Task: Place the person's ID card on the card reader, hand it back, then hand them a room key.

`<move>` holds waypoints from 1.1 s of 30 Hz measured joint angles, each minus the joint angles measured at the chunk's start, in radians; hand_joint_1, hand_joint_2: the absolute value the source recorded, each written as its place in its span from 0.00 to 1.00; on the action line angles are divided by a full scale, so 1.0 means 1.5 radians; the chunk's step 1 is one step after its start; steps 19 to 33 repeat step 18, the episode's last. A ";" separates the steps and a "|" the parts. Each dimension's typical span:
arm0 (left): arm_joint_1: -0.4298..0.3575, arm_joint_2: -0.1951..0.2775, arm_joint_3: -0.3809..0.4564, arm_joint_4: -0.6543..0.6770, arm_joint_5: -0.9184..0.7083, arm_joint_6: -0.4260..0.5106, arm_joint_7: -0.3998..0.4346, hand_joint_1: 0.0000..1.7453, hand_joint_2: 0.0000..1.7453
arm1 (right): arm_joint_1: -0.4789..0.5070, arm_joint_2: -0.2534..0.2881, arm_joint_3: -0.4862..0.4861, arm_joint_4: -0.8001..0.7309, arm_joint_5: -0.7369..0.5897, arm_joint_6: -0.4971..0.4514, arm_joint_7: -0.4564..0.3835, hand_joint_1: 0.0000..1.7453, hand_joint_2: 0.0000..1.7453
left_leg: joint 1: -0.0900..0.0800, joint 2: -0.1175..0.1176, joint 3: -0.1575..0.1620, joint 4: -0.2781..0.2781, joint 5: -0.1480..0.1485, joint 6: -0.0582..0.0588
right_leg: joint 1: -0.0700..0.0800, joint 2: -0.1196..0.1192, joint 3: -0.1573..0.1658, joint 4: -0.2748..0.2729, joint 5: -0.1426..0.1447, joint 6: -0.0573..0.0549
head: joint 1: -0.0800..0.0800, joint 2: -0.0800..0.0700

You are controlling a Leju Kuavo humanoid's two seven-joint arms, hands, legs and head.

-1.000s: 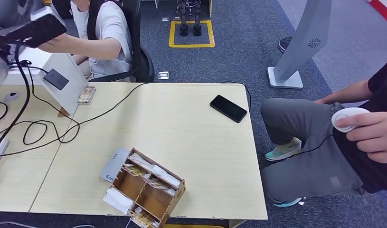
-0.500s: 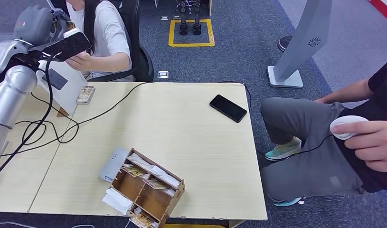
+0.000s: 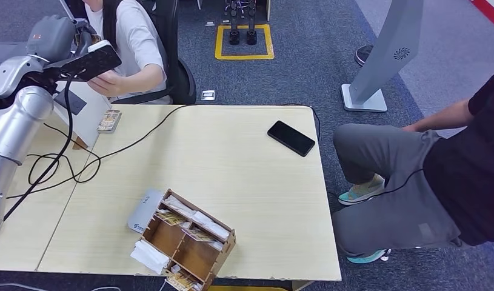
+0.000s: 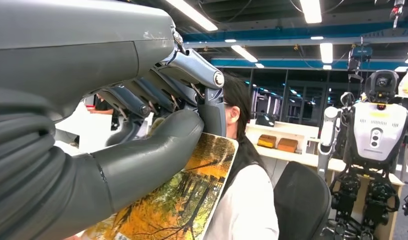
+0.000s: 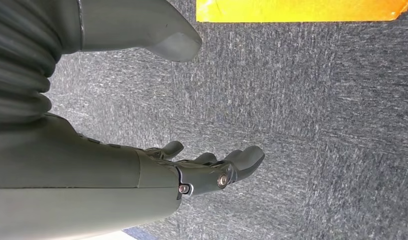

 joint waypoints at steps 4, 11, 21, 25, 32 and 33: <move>0.008 0.003 0.000 0.002 0.008 0.032 -0.007 0.00 1.00 | 0.000 0.000 0.000 0.000 -0.003 0.000 0.000 0.00 1.00 | 0.000 0.000 0.000 0.000 0.000 0.000 | 0.000 0.000 0.000 0.000 0.000 0.000 | 0.000 0.000; 0.240 0.098 0.128 -0.076 0.091 0.283 -0.054 0.00 1.00 | 0.013 0.003 -0.002 0.001 -0.020 -0.006 0.006 0.00 1.00 | -0.003 0.013 0.009 -0.007 -0.002 -0.001 | -0.005 0.014 0.002 0.001 -0.001 0.000 | 0.001 0.000; 0.667 0.044 0.576 -0.270 0.248 0.358 -0.209 0.00 1.00 | 0.043 0.011 -0.020 0.000 -0.032 -0.013 0.027 0.00 1.00 | -0.005 0.019 0.013 -0.012 -0.006 -0.002 | -0.006 0.021 0.002 -0.001 -0.005 -0.001 | -0.001 0.000; 0.667 0.044 0.576 -0.270 0.248 0.358 -0.209 0.00 1.00 | 0.043 0.011 -0.020 0.000 -0.032 -0.013 0.027 0.00 1.00 | -0.005 0.019 0.013 -0.012 -0.006 -0.002 | -0.006 0.021 0.002 -0.001 -0.005 -0.001 | -0.001 0.000; 0.667 0.044 0.576 -0.270 0.248 0.358 -0.209 0.00 1.00 | 0.043 0.011 -0.020 0.000 -0.032 -0.013 0.027 0.00 1.00 | -0.005 0.019 0.013 -0.012 -0.006 -0.002 | -0.006 0.021 0.002 -0.001 -0.005 -0.001 | -0.001 0.000; 0.667 0.044 0.576 -0.270 0.248 0.358 -0.209 0.00 1.00 | 0.043 0.011 -0.020 0.000 -0.032 -0.013 0.027 0.00 1.00 | -0.005 0.019 0.013 -0.012 -0.006 -0.002 | -0.006 0.021 0.002 -0.001 -0.005 -0.001 | -0.001 0.000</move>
